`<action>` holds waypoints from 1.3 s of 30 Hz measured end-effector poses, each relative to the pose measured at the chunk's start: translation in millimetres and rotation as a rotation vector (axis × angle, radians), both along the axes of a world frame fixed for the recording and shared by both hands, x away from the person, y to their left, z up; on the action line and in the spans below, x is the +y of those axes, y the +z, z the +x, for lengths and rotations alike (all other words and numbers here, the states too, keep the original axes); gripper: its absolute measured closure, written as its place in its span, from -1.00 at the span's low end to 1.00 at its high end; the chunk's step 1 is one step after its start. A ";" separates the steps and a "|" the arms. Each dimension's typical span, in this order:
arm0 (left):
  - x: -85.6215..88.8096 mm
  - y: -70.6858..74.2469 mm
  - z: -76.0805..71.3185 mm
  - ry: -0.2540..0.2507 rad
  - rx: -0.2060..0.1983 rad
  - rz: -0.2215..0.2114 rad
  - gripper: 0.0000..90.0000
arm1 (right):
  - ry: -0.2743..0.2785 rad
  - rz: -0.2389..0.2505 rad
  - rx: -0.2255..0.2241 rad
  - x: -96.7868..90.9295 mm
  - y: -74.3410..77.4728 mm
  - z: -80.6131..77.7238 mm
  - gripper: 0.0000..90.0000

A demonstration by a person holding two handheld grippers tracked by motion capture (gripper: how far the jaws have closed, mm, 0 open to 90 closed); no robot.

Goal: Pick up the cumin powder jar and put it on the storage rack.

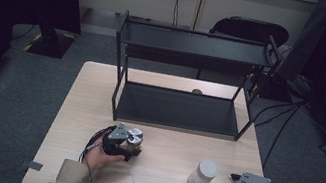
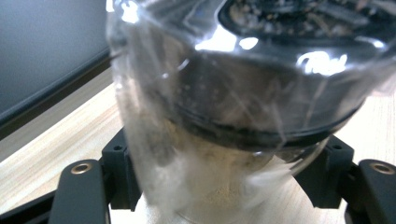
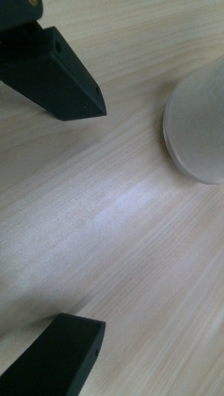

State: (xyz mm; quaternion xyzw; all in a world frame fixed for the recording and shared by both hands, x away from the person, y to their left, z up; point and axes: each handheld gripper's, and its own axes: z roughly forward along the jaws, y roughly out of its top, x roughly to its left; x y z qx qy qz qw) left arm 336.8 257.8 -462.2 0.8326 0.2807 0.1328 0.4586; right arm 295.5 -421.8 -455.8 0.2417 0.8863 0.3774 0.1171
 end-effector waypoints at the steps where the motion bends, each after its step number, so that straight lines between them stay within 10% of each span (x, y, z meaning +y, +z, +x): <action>1: 0.4 -0.5 0.0 -0.002 -0.003 0.000 -0.35 | 0.000 0.000 0.000 0.0 0.0 0.0 -1.00; 22: 0.5 6.7 -9.9 0.022 -0.059 -0.007 -0.32 | 0.000 0.000 0.000 0.0 0.0 0.0 -1.00; 39: 8.9 62.4 -1.9 0.013 -0.053 -0.025 -0.32 | 0.000 0.000 0.000 0.0 0.1 0.0 -1.00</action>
